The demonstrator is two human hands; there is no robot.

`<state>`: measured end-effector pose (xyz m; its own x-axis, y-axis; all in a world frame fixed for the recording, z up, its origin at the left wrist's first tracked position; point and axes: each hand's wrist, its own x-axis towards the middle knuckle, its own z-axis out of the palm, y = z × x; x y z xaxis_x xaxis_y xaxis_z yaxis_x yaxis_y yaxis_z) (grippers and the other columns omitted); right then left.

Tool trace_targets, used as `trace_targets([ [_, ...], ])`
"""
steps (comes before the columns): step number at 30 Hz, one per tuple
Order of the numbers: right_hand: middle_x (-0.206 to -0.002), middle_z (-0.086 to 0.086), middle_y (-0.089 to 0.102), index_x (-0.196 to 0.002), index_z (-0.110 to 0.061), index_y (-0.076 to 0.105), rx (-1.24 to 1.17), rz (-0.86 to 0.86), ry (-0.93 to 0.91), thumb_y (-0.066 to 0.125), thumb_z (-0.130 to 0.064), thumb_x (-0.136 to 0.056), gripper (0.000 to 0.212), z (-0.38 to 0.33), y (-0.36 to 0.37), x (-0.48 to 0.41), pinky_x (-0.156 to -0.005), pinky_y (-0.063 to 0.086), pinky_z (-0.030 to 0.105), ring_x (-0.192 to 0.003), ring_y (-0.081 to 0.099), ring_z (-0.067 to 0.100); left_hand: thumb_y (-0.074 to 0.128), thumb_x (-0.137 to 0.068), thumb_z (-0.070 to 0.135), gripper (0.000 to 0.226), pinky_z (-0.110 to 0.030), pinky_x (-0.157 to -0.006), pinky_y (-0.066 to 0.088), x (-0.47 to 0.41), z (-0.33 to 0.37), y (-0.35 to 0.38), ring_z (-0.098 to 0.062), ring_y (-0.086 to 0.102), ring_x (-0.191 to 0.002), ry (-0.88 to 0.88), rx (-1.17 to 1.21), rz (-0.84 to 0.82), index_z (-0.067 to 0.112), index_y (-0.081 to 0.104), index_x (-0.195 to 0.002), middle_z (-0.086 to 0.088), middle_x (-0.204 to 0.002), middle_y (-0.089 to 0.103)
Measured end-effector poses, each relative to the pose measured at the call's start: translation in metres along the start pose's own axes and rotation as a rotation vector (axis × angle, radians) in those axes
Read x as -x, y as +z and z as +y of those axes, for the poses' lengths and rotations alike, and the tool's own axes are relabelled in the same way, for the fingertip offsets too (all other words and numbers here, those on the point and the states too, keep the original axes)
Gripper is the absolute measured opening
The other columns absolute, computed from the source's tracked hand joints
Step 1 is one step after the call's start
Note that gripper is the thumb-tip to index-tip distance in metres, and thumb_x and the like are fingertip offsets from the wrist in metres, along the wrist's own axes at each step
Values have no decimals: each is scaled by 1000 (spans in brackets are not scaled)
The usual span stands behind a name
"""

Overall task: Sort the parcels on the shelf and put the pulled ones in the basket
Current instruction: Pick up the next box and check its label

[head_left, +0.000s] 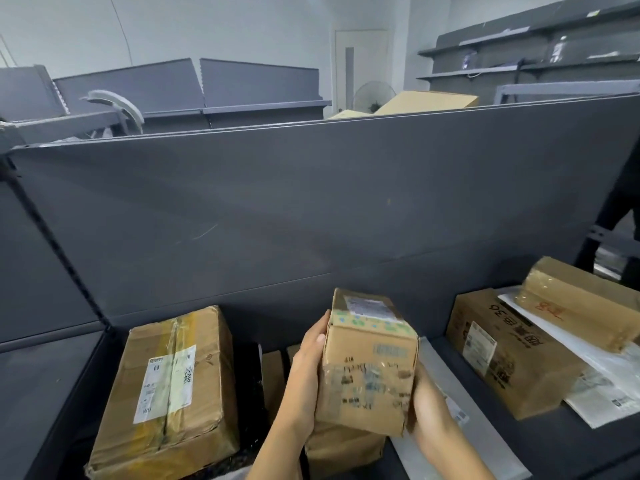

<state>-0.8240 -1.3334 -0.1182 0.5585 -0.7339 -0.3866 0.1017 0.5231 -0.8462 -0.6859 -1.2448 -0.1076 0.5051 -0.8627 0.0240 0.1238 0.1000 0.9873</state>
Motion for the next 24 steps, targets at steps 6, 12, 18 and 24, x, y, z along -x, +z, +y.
trace_targets([
  [6,-81,-2,76,-97,-23,69,12,-73,4,22,-49,-99,54,-11,4,-4,-69,51,36,-89,66,19,25,-93,60,54,-35,-81,56,-3,4,1,-15,69,-103,-204,15,-22,33,49,-134,4,-115,70],
  [12,-98,9,75,-107,-19,69,-108,-106,-37,31,-57,-93,56,-17,0,0,-81,51,42,-97,67,29,52,-84,37,36,-26,-77,54,-2,18,-1,-9,64,-105,-26,131,-33,19,54,-115,0,-124,58],
  [18,-102,13,70,-99,-17,56,-228,-166,-183,77,-64,-51,71,-20,-8,-2,-70,55,41,-84,70,26,69,-68,36,32,-35,-88,49,-7,14,-7,-22,65,-98,-25,268,35,8,55,-72,-10,-110,66],
  [24,-115,16,64,-114,-27,49,-103,-136,-214,58,-24,-79,36,-8,-10,-6,-73,55,44,-95,69,30,75,-62,31,44,-34,-78,57,0,-1,-1,-23,68,-101,-5,224,106,7,56,-94,-3,-119,67],
])
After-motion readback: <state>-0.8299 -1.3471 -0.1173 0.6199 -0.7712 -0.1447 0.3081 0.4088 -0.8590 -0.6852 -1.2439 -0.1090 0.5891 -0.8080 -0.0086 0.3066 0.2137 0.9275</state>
